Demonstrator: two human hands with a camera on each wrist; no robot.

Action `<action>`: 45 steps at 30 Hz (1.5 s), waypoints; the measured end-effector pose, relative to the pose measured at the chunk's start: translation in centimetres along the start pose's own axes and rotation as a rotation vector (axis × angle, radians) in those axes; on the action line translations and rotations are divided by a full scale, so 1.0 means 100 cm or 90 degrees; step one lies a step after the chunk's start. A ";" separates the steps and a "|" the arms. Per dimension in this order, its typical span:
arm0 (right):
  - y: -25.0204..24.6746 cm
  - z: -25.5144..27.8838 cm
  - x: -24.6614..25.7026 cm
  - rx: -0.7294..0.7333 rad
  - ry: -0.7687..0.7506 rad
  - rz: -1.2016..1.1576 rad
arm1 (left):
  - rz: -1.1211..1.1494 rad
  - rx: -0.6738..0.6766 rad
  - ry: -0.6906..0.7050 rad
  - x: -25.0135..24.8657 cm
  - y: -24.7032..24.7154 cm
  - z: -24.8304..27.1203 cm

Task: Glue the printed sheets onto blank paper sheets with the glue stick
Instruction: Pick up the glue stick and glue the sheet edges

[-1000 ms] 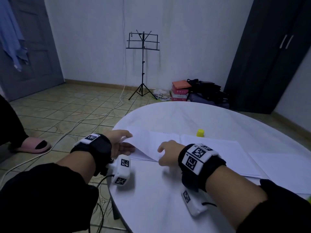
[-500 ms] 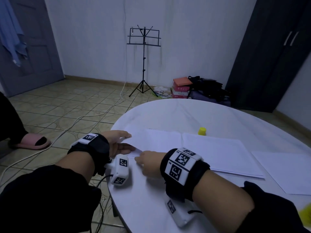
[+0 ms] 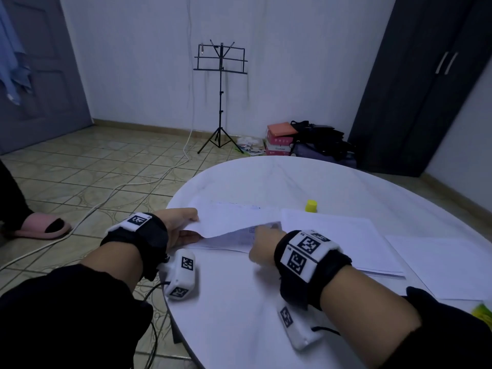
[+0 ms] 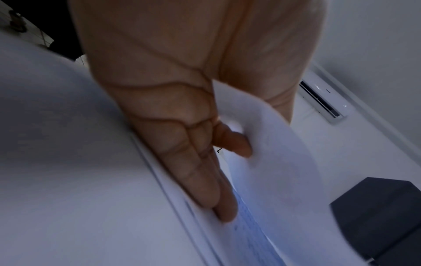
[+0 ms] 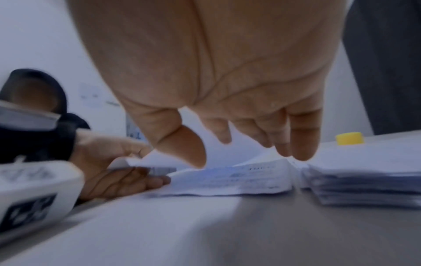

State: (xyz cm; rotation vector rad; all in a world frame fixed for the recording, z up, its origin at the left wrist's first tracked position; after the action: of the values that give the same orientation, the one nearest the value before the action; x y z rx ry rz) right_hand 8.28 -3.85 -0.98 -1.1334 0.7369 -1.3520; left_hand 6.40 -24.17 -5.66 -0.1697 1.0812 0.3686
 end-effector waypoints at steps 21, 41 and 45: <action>-0.014 0.060 -0.117 -0.141 0.063 -0.314 | -0.580 0.115 0.146 -0.004 0.054 0.071; 0.000 0.156 -0.269 0.024 0.257 -0.046 | -0.988 0.322 0.229 0.064 0.173 0.173; -0.010 0.156 -0.285 -0.068 0.305 -0.190 | -1.080 0.275 0.289 0.066 0.171 0.175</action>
State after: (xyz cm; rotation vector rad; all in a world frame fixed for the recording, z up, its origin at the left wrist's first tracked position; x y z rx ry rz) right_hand 18.50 27.06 -0.45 -1.0384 1.0203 -1.8916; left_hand 17.25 -1.42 -2.60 -0.7143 1.0717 -1.4653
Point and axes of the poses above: each hand's wrist, its own z-axis away from the middle knuckle, its own y-axis out of the palm, x = y × z, the point moved 3 cm from there along -z, towards the middle knuckle, and after that the axes turned 4 degrees about z, right-handed, at the moved point
